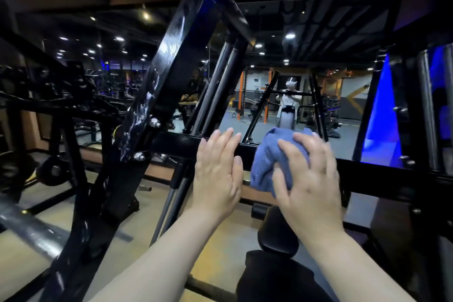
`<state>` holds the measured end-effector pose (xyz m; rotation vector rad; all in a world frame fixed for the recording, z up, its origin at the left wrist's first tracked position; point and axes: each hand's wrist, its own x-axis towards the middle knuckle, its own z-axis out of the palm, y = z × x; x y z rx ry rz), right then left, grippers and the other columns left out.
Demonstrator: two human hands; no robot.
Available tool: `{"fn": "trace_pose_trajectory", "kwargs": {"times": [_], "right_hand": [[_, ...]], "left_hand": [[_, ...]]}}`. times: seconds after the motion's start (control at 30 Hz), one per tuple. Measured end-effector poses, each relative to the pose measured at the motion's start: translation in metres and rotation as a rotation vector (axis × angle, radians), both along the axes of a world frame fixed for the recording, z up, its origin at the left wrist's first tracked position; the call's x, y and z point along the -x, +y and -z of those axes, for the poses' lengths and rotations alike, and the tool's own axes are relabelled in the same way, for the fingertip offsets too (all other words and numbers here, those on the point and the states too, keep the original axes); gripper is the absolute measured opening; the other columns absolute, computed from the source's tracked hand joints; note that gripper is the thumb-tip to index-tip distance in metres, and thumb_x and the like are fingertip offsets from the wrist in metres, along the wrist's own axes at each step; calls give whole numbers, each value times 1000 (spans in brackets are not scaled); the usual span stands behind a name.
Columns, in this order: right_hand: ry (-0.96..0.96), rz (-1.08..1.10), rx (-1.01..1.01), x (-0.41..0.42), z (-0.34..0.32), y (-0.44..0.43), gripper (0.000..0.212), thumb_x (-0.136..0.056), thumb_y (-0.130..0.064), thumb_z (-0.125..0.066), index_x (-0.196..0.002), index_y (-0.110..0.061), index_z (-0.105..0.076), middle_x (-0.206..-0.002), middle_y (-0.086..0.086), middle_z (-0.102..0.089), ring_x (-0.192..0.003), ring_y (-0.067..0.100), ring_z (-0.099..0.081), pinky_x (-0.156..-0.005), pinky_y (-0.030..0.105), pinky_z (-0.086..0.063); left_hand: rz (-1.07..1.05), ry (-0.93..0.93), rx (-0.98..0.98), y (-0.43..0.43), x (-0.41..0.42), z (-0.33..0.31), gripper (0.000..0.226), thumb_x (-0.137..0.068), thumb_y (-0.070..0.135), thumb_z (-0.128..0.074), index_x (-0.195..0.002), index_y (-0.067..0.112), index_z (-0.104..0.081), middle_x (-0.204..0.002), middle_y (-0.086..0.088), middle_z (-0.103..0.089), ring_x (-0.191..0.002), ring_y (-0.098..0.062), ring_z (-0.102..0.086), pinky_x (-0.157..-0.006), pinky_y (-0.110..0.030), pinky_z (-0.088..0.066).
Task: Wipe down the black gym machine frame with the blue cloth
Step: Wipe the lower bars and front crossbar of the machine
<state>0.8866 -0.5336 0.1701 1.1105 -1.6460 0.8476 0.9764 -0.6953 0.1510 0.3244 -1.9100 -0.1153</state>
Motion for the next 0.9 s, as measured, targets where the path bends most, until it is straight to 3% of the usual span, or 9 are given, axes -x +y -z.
{"fn": "trace_pose_trajectory", "kwargs": {"times": [0.13, 0.23, 0.33, 0.43, 0.6, 0.7, 0.77, 0.9], "right_hand": [[132, -102, -181, 6, -14, 0, 38, -92, -21, -65, -128, -9, -64, -141, 17, -51, -134, 42, -46, -107, 57, -42], [-3, 7, -19, 6, -11, 5, 44, -89, -29, -64, -130, -13, -63, -148, 17, -43, -130, 41, -47, -105, 62, -42], [-123, 36, 124, -13, -2, -20, 44, -89, -31, -61, -130, -15, -63, -151, 19, -40, -134, 46, -41, -112, 64, -34], [-9, -28, 12, -32, -3, -59, 43, -92, -31, -64, -131, -14, -62, -148, 23, -42, -134, 45, -42, -119, 61, -27], [131, -177, -251, -53, -17, -109, 46, -84, -26, -77, -127, -16, -63, -144, 22, -47, -127, 43, -51, -114, 60, -36], [121, -214, -265, -50, -33, -115, 43, -78, -15, -77, -119, -17, -65, -137, 20, -54, -110, 42, -60, -94, 49, -53], [67, -198, -204, -54, -38, -121, 43, -76, -11, -77, -117, -17, -66, -134, 17, -56, -103, 41, -63, -79, 42, -54], [73, -220, -140, -74, -30, -153, 41, -78, -7, -73, -118, -13, -67, -134, 20, -57, -105, 42, -63, -82, 43, -54]], "left_hand": [[6, -6, -7, -7, -8, 4, 51, -103, 26, -32, -152, 15, -43, -161, 1, -36, -154, -17, -21, -127, -39, -5], [-21, -27, -22, -18, -21, 7, 52, -105, 27, -30, -155, 18, -37, -164, 4, -29, -155, -15, -14, -127, -37, -1], [-41, -38, -30, -33, -33, 9, 53, -105, 27, -28, -158, 19, -32, -167, 4, -23, -156, -13, -9, -127, -37, -1], [-52, -41, -42, -48, -42, 11, 55, -105, 28, -26, -159, 18, -28, -168, 4, -19, -156, -13, -6, -127, -35, -1], [22, -4, -130, -73, -55, 18, 61, -100, 20, -24, -160, 11, -20, -168, 1, -15, -156, -13, -7, -126, -42, -14], [40, 14, -78, -82, -67, 21, 58, -100, 19, -30, -156, 5, -31, -165, -3, -26, -154, -16, -20, -123, -40, -23], [-6, 20, -11, -88, -75, 22, 53, -102, 20, -33, -152, 6, -40, -161, -3, -35, -151, -19, -29, -121, -39, -27], [-122, 152, 82, -109, -90, 22, 45, -101, 16, -41, -141, 1, -54, -149, -9, -50, -142, -27, -43, -116, -47, -36]]}}
